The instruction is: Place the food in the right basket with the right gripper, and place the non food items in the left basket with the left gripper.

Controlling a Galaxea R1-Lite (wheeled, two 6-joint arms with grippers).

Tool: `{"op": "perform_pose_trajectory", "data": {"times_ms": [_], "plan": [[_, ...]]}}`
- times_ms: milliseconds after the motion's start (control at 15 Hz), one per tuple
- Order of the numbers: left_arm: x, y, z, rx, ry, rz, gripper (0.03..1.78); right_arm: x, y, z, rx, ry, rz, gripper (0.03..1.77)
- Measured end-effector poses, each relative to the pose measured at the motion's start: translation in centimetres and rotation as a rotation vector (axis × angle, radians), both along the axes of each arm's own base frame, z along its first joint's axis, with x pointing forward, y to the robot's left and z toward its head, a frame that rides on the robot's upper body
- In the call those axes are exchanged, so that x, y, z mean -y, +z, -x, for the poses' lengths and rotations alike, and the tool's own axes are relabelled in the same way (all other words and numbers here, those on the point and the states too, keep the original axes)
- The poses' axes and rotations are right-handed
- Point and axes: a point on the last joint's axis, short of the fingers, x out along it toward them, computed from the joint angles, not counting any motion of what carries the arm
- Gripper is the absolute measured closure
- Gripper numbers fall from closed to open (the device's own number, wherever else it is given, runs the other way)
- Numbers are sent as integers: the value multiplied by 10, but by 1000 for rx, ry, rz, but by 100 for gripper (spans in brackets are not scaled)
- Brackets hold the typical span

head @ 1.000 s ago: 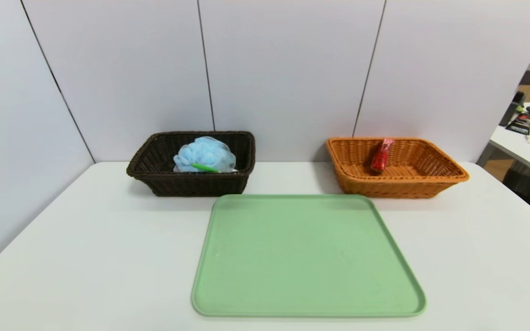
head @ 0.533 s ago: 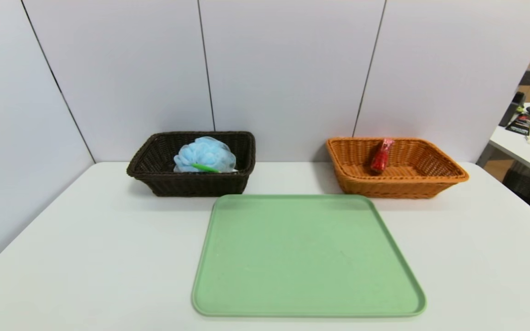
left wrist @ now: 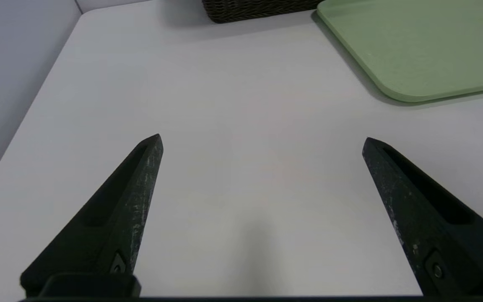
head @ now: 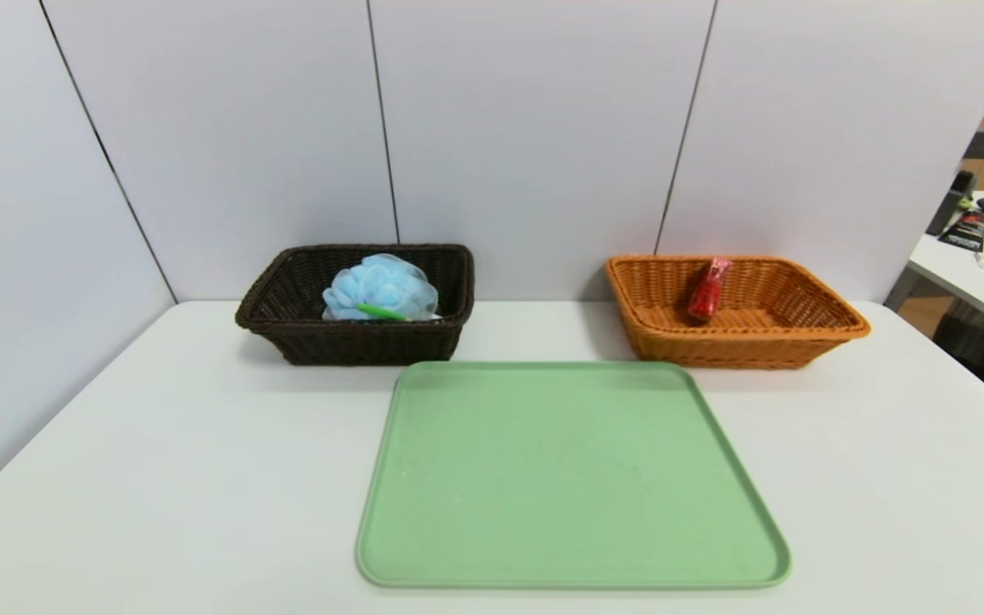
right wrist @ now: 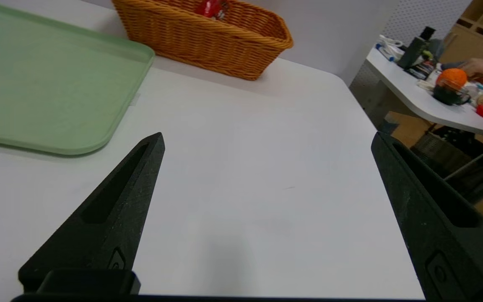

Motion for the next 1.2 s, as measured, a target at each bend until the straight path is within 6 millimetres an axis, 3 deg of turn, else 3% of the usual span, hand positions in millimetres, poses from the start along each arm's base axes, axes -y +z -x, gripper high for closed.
{"op": "perform_pose_trajectory", "data": {"times_ms": [333,1200], "plan": [[-4,-17,-15,62,178,5,12,-2,-13,-2,-15,101,9,10],[-4,-29,-22,97,165,22,12,-2,-13,-2,-6,104,-4,10]]}}
